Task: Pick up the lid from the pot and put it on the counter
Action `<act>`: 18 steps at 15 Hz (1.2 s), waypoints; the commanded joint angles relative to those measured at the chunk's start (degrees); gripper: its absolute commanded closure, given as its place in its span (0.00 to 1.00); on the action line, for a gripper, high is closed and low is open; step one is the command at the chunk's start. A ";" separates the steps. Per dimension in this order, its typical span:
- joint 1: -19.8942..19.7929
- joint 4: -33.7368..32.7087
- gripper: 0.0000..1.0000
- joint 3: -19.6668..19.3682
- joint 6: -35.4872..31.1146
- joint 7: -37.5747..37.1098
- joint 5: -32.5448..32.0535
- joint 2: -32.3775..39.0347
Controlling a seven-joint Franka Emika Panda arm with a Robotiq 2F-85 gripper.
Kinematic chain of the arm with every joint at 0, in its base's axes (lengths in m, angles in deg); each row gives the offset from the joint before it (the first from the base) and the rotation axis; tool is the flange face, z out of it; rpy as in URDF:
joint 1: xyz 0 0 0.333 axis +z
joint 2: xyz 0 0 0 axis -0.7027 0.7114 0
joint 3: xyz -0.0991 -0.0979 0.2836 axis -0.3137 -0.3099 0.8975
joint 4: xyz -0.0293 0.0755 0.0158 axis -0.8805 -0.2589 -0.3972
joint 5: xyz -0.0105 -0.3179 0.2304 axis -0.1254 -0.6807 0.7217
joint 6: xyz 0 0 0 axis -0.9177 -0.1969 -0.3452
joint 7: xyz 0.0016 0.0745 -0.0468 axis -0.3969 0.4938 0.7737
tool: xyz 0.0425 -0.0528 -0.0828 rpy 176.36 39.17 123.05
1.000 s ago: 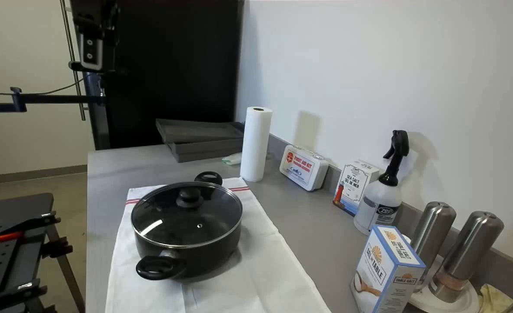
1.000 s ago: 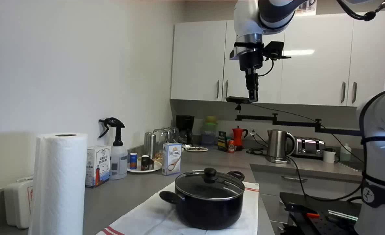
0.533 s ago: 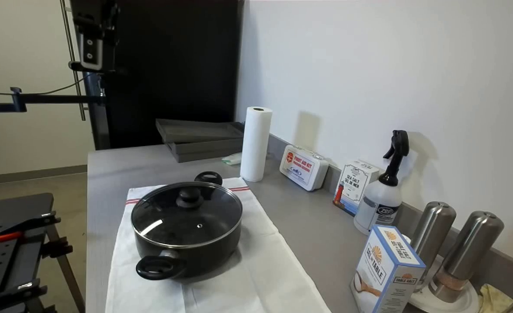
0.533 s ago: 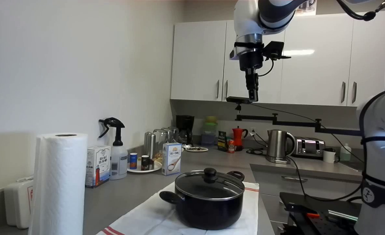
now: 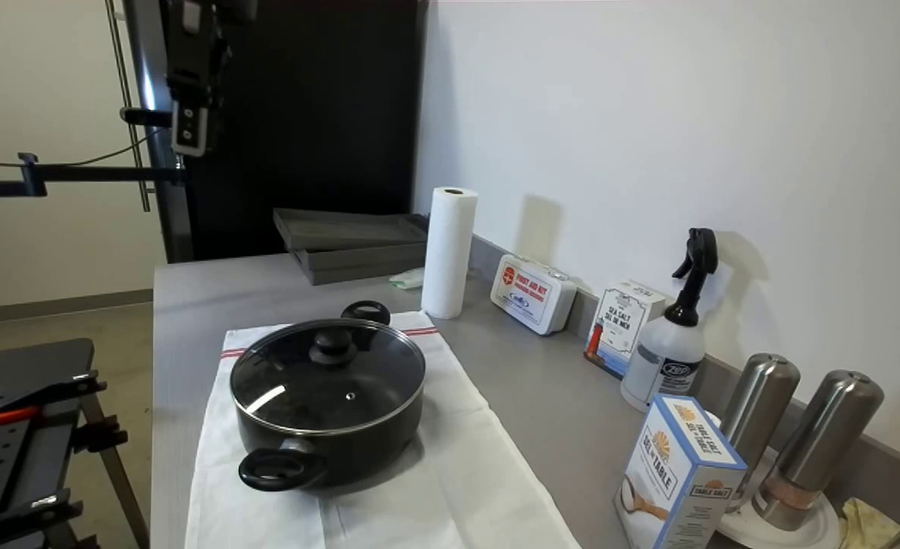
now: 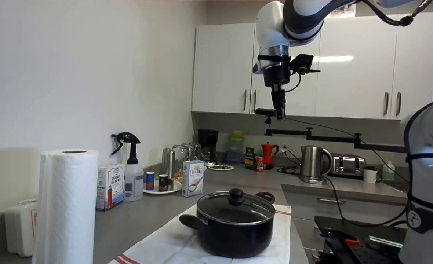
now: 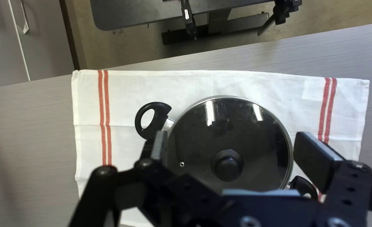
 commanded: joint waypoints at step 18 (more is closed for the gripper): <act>1.46 1.21 0.00 -2.87 -33.79 14.70 13.61 27.19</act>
